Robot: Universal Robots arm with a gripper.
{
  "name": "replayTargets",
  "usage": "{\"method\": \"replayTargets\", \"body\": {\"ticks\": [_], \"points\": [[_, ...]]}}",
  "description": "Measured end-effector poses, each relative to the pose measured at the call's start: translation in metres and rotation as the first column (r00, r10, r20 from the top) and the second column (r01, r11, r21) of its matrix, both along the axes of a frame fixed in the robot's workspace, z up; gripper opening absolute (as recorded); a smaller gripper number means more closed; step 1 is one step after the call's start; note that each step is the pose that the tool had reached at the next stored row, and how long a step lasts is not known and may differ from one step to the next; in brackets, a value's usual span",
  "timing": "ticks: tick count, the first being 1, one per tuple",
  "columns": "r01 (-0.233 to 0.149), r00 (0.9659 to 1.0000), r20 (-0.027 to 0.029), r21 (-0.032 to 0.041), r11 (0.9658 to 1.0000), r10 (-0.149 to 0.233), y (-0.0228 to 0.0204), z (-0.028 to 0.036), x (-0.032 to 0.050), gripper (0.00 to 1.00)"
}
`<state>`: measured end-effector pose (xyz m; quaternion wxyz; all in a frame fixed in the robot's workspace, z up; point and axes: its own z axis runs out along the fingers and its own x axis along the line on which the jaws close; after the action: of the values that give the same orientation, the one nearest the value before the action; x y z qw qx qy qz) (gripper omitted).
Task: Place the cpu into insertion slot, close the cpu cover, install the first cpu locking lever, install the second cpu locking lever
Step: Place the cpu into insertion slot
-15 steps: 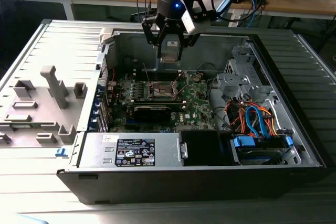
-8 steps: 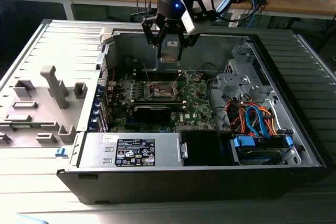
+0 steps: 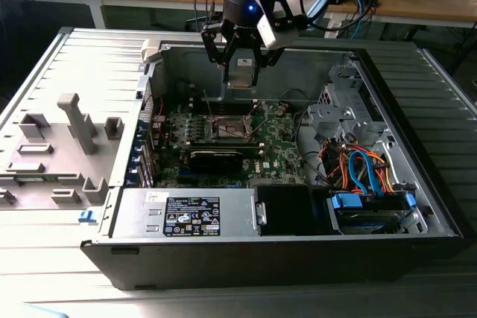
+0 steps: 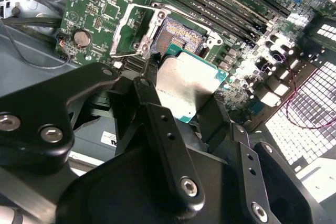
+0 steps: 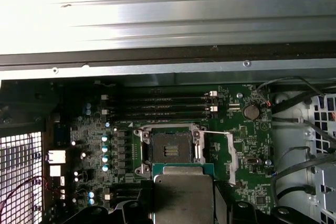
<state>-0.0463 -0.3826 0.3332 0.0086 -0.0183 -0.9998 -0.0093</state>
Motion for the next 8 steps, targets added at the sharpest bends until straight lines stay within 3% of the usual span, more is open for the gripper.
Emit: {"method": "replayTargets", "body": {"ticks": [8], "points": [[0.018, 0.9998, 0.0000, -0.0002, 0.9998, -0.018, 0.0000, -0.0005, 0.0000, 0.55]]}}
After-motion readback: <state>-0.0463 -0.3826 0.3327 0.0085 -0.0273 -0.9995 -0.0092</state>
